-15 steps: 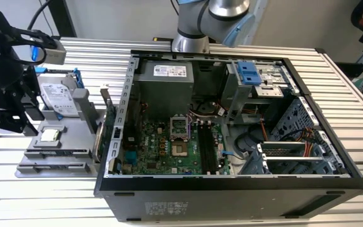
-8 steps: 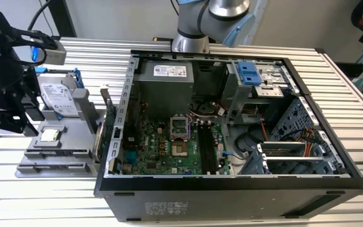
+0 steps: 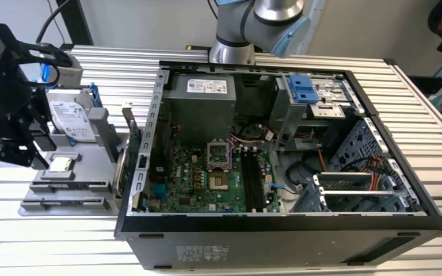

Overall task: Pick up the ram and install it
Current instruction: 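Pick up the ram and move it above insertion slot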

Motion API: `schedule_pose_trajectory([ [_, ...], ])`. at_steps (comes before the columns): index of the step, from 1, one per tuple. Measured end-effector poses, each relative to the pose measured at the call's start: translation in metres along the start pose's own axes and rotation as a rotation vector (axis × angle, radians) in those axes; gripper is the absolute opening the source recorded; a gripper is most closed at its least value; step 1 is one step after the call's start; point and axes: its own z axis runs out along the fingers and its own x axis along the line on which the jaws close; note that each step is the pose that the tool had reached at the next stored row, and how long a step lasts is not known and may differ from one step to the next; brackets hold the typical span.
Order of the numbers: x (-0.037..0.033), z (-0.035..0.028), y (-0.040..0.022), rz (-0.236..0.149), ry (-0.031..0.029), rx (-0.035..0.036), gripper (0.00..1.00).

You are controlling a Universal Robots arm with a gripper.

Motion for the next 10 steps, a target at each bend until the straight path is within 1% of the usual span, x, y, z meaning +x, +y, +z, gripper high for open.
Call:
schedule_pose_trajectory([
  [4, 0.0032, 0.0064, 0.0002, 0.0, -0.0001, -0.0005, 1.0],
  [8, 0.007, 0.0111, 0.0003, 0.0, -0.0014, -0.0046, 1.0],
  [10, 0.0091, 0.0135, 0.0003, 0.0, -0.0033, -0.0053, 1.0],
])
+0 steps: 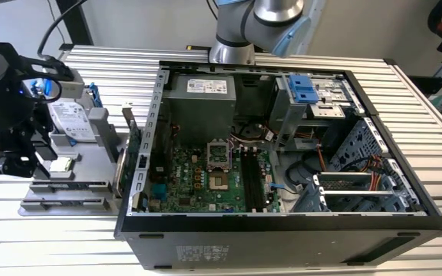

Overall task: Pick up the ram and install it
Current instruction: 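Pick up the ram and move it above insertion slot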

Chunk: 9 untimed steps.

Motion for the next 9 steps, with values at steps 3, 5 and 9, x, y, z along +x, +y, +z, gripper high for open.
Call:
schedule_pose_trajectory([
  [3, 0.0029, 0.0025, 0.0001, 0.0, -0.0163, 0.0005, 1.0],
  [5, 0.005, 0.0041, 0.0002, 0.0, -0.0316, 0.0013, 1.0],
  [9, 0.01, 0.01, 0.0003, 0.0, -0.0366, 0.0014, 1.0],
])
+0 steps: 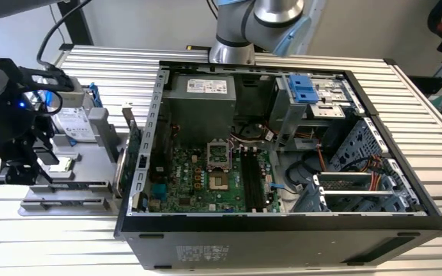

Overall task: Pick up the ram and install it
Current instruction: 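Pick up the ram and move it above insertion slot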

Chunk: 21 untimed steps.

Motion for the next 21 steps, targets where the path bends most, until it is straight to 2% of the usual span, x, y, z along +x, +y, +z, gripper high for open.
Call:
schedule_pose_trajectory([
  [5, 0.0052, 0.0084, 0.0002, 0.0, 0.0, -0.0003, 1.0],
  [13, 0.0066, 0.0224, 0.0036, 0.0, 0.0001, -0.0004, 1.0],
  [21, 0.0125, 0.0367, 0.0043, 0.0, -0.0002, -0.0002, 1.0],
])
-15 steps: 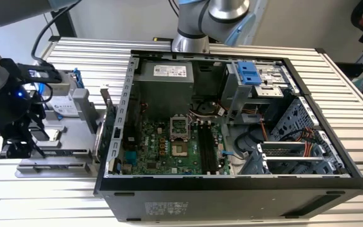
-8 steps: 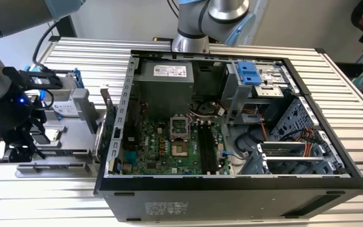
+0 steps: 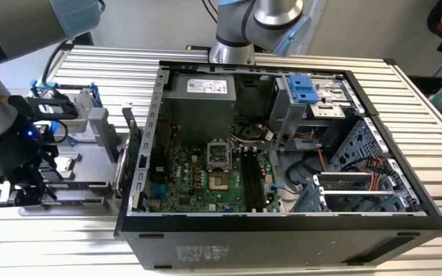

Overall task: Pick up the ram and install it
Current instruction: 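Pick up the ram and move it above insertion slot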

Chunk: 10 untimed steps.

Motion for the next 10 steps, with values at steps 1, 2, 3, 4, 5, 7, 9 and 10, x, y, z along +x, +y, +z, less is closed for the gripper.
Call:
schedule_pose_trajectory([
  [1, 0.0004, 0.0018, 0.0, 0.0, 0.0, -0.0001, 1.0],
  [2, 0.0009, 0.0034, 0.0001, 0.001, 0.0001, -0.0001, 1.0],
  [3, 0.0012, 0.0052, 0.0001, 0.001, 0.0002, -0.0002, 1.0],
  [4, 0.0014, 0.007, 0.0, 0.001, 0.0002, -0.0002, 1.0],
  [5, 0.0016, 0.0089, 0.0, 0.001, 0.0001, -0.0001, 1.0],
  [7, 0.0018, 0.0125, -0.0001, 0.002, 0.0001, 0.0, 1.0],
  [9, 0.0021, 0.0161, -0.0001, 0.003, 0.0001, 0.0, 1.0],
  [10, 0.0022, 0.018, -0.0001, 0.004, 0.0002, 0.0, 1.0],
])
